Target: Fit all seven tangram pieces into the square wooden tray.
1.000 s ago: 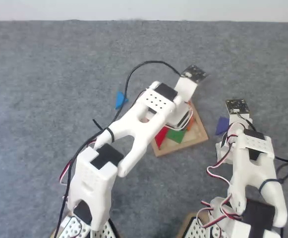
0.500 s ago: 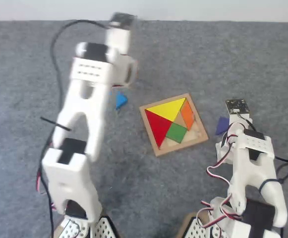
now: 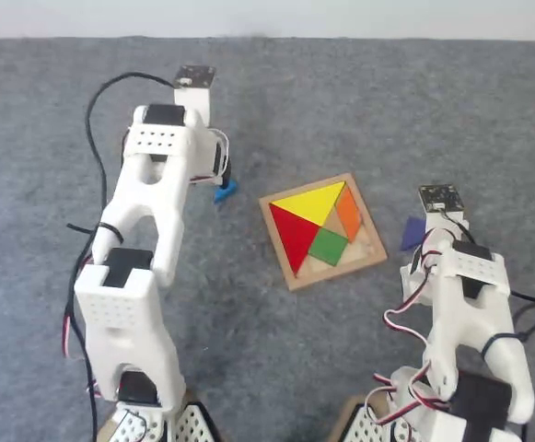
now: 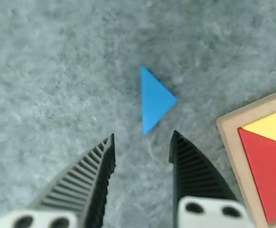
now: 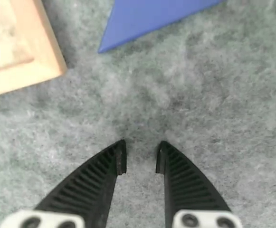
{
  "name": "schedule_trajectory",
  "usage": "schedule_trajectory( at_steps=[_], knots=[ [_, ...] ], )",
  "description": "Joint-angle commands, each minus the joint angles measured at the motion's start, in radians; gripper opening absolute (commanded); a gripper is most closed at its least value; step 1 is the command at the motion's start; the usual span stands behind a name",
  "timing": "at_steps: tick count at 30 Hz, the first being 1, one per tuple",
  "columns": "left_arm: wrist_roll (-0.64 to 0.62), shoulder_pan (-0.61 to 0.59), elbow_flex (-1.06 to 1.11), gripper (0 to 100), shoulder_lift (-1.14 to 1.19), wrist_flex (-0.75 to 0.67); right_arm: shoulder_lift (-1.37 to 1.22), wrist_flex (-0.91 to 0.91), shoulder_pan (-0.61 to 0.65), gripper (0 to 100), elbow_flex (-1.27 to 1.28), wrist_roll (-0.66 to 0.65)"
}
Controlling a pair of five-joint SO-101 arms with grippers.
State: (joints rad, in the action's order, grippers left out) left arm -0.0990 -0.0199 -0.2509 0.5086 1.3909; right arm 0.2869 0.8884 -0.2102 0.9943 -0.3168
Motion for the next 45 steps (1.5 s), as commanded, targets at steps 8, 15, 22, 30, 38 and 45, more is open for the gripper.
schedule_trajectory(
  at_steps=[8,15,22,30,38,45],
  knots=[
    [-0.018,0.049,0.035,18,0.006,-0.083,0.062,-0.002,-0.041,11.8,-0.132,-0.141],
    [-0.092,-0.041,0.081,18,0.003,-0.187,-0.059,0.246,-0.033,12.1,-0.591,-0.25],
    [-0.089,-0.063,0.085,18,0.006,-0.192,-0.441,0.409,0.053,12.4,-0.977,-0.239],
    [-0.089,-0.08,0.084,18,0.006,-0.198,-0.73,0.476,0.077,24.0,-1.247,-0.351],
    [-0.089,-0.078,0.085,18,0.008,-0.198,-0.871,0.429,0.156,21.8,-1.284,-0.133],
    [-0.089,-0.072,0.105,18,0.008,-0.209,-0.881,0.453,-0.047,17.9,-1.281,-0.112]
  ],
)
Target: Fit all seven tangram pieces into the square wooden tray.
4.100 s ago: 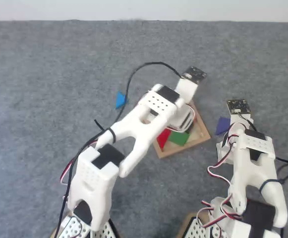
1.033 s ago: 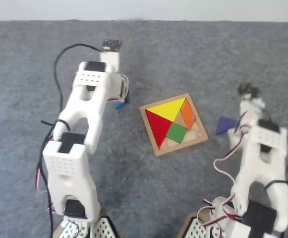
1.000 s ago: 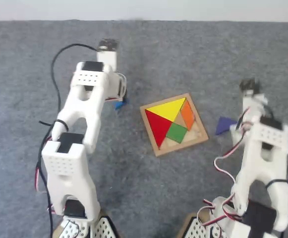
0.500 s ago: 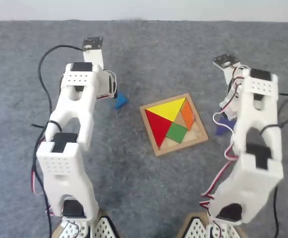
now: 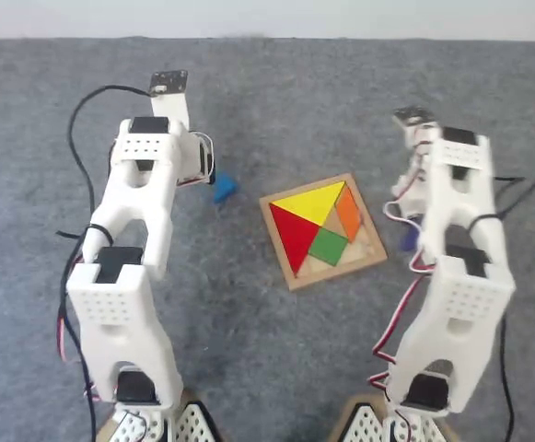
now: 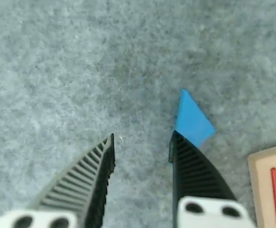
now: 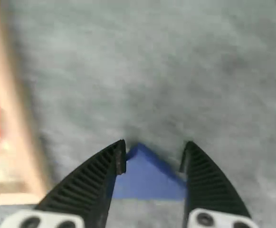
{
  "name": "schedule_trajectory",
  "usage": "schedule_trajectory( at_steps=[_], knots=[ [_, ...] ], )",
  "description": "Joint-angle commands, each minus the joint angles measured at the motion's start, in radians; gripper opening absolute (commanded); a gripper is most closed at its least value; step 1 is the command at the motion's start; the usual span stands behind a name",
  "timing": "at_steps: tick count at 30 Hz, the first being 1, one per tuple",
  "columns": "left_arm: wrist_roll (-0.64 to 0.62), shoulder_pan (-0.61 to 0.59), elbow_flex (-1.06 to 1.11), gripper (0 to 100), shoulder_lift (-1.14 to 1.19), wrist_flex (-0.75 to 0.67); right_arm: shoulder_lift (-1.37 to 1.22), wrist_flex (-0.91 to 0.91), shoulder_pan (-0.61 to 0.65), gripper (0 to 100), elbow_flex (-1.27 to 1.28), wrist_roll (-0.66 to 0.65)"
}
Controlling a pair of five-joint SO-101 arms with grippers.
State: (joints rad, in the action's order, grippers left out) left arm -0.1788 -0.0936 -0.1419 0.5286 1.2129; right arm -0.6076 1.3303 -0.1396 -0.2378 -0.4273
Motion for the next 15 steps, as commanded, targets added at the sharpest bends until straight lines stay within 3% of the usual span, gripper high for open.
schedule_trajectory(
  at_steps=[1,11,15],
  knots=[
    [-0.009,0.003,-0.002,18,-0.012,-0.034,0.013,0.015,-0.143,18.0,-0.048,-0.017],
    [-0.009,-0.002,-0.002,18,-0.012,-0.035,0.015,-0.008,-0.516,17.9,-0.031,-0.035],
    [-0.009,0.003,-0.002,18,-0.012,-0.037,0.084,-0.008,-0.53,18.0,-0.032,-0.098]
  ],
)
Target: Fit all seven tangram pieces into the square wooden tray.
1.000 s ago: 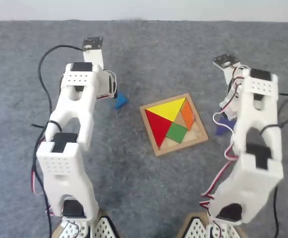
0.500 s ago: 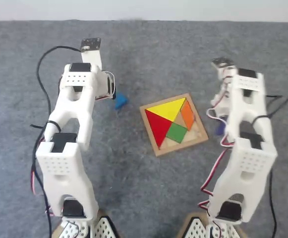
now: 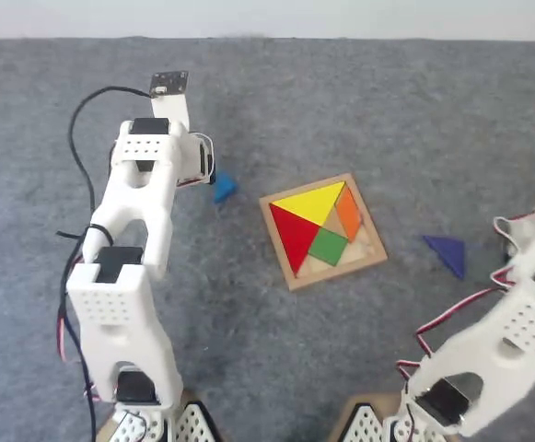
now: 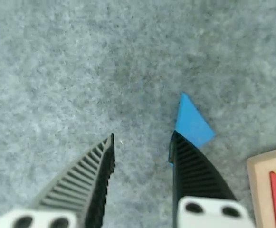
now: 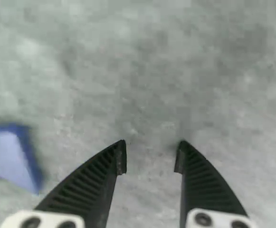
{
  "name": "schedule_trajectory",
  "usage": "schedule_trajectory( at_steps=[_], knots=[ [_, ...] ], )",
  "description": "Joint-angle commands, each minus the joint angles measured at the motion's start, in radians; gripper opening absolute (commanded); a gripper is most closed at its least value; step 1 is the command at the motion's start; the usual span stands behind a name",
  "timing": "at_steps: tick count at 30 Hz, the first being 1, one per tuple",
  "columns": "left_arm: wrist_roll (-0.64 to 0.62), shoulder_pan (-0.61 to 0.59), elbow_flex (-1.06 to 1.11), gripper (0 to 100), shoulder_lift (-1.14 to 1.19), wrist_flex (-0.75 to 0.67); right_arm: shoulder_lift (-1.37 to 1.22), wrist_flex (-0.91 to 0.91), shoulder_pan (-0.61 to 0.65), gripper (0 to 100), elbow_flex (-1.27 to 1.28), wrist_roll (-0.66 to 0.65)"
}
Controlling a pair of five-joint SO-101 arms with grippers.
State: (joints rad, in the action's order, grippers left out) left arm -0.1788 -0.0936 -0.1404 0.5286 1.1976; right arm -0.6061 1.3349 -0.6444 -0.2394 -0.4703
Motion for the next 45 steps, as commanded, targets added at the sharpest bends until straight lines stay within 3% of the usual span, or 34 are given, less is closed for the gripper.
schedule_trajectory(
  at_steps=[1,7,10,13,19,23,31,45],
  knots=[
    [-0.009,0.003,-0.004,18,-0.012,-0.021,0.117,-0.01,-0.002,18.0,-0.031,-0.069],
    [-0.009,-0.005,-0.005,18,0.012,-0.028,0.4,0.122,0.246,18.0,-0.002,-0.189],
    [-0.009,0.003,-0.01,18,0.04,-0.034,0.545,0.153,0.406,18.0,0.124,-0.328],
    [-0.014,-0.002,-0.01,18,0.043,-0.026,0.668,0.031,0.469,18.0,0.348,-0.542],
    [-0.015,-0.003,-0.004,18,0.015,-0.026,0.727,-0.208,0.46,18.1,0.68,-0.781],
    [-0.015,-0.005,-0.002,18,0.017,-0.026,0.674,-0.243,0.412,19.4,0.703,-0.835],
    [-0.017,-0.003,-0.002,18,0.014,-0.032,0.522,-0.354,0.315,34.8,0.706,-0.934],
    [-0.017,-0.005,-0.004,18,0.006,-0.032,0.463,-0.311,0.308,34.3,0.736,-0.884]
  ],
)
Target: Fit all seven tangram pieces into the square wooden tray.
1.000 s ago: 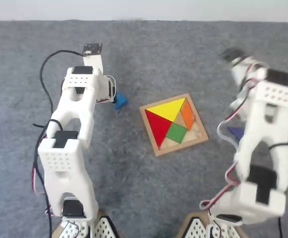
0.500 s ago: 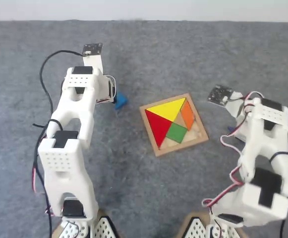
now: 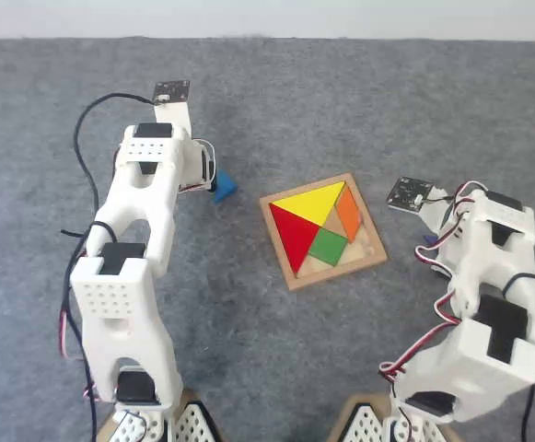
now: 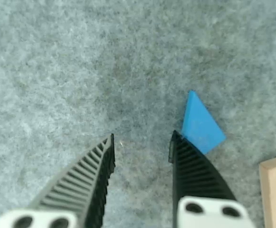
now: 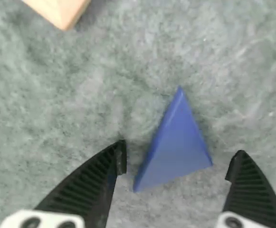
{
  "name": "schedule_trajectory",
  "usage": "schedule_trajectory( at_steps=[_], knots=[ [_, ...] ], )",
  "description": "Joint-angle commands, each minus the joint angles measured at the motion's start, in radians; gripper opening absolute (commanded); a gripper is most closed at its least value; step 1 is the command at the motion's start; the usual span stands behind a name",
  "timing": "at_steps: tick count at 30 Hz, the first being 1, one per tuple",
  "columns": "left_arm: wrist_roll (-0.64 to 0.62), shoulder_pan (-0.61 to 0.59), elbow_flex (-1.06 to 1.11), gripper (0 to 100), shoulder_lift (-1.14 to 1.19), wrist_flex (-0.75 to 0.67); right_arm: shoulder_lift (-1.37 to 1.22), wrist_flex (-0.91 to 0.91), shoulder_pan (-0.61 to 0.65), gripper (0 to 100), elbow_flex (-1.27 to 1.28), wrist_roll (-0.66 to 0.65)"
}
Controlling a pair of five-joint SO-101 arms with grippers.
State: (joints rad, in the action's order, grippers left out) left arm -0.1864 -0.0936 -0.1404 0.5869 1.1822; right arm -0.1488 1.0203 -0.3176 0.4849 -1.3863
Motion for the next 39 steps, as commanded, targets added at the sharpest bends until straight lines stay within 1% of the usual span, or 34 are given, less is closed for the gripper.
schedule_trajectory(
  at_steps=[1,4,6,8,11,13,15,17,19,21,23,25,28,30,31,33,35,37,39],
  knots=[
    [-0.009,-0.005,-0.004,18,-0.052,-0.014,0.005,0.002,-0.015,34.3,0.021,0.035],
    [-0.008,-0.006,-0.004,18,-0.052,-0.011,0.005,0.002,-0.01,34.2,0.035,0.038],
    [-0.008,-0.006,-0.004,18,-0.052,-0.011,0.005,0.002,-0.016,31.9,0.041,0.038],
    [-0.008,-0.008,-0.004,18,-0.052,-0.011,0.005,0.004,-0.018,24.7,0.046,0.038],
    [-0.008,-0.008,-0.004,18,-0.052,-0.011,0.005,0.004,-0.019,10.6,0.046,0.038],
    [-0.008,-0.008,-0.004,18,-0.052,-0.011,0.005,0.01,-0.019,3.8,0.046,0.038],
    [-0.008,-0.008,-0.004,18,-0.052,-0.011,0.007,0.012,-0.019,2.5,0.046,0.046],
    [-0.008,-0.008,-0.004,18,-0.052,-0.011,0.018,0.008,-0.016,3.4,0.038,0.115],
    [-0.008,-0.008,-0.004,18,-0.052,-0.011,0.031,0.007,-0.01,3.5,0.002,0.247],
    [-0.008,-0.006,-0.004,18,-0.052,-0.011,0.058,0.016,-0.004,3.5,-0.052,0.439],
    [-0.008,-0.006,-0.004,18,-0.052,-0.011,0.093,0.058,0.001,3.5,-0.107,0.7],
    [-0.008,-0.006,-0.004,18,-0.052,-0.011,0.131,0.143,0.031,3.7,-0.163,0.959],
    [-0.008,-0.006,-0.004,18,-0.052,-0.011,0.174,0.286,0.128,3.7,-0.222,1.321],
    [-0.008,-0.006,-0.004,18,-0.052,-0.011,0.185,0.34,0.236,3.7,-0.23,1.537],
    [-0.008,-0.006,-0.004,18,-0.052,-0.011,0.185,0.355,0.297,3.7,-0.23,1.623],
    [-0.008,-0.006,-0.004,18,-0.052,-0.011,0.182,0.371,0.415,3.7,-0.224,1.738],
    [-0.008,-0.006,-0.004,18,-0.052,-0.011,0.168,0.374,0.501,3.7,-0.212,1.815],
    [-0.008,-0.006,-0.004,18,-0.052,-0.011,0.147,0.367,0.556,3.7,-0.206,1.877],
    [-0.008,-0.009,-0.004,18,-0.051,-0.011,0.117,0.366,0.582,3.5,-0.209,1.944]
  ],
)
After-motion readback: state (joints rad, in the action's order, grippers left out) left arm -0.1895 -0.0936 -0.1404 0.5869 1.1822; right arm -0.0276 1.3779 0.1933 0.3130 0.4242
